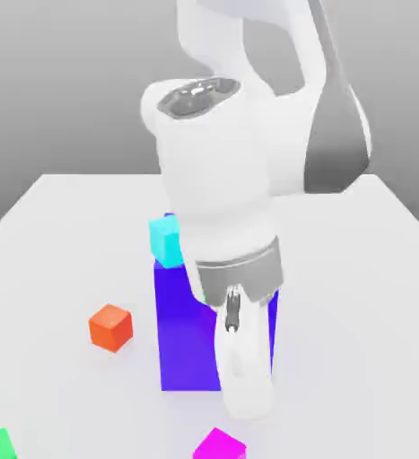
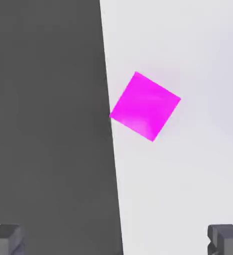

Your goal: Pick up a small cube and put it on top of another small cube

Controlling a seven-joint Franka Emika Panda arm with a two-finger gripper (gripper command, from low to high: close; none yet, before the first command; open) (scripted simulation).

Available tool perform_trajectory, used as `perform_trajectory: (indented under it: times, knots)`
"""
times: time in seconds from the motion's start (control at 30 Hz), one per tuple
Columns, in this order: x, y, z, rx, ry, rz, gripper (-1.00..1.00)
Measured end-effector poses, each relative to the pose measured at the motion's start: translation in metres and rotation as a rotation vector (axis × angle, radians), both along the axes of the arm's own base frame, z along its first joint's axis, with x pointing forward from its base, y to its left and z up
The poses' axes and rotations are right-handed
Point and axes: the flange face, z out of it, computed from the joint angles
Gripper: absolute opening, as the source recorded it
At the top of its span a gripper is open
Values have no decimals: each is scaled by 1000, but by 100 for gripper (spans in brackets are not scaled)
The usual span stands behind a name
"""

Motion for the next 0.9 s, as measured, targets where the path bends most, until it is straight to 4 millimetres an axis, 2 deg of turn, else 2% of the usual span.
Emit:
perform_trajectory:
  times: [0.2,0.33,0.37,0.53,0.57,0.63,0.73,0.77,0.9]
  knots:
    - [-8,-11,-53,-125,69,-321,0]
    - [-7,-13,-101,-146,69,-363,0]
    - [-8,-13,-114,-146,70,-365,-100]
    - [-8,-13,-113,-146,67,-365,-100]
    - [-8,-13,-120,-146,69,-366,-100]
    - [-7,-13,-106,-147,66,-365,-100]
    - [-8,-13,-70,-147,68,-366,-100]
    - [-6,-24,-61,-147,75,-404,-100]
    - [5,-121,-48,-140,120,-753,-100]
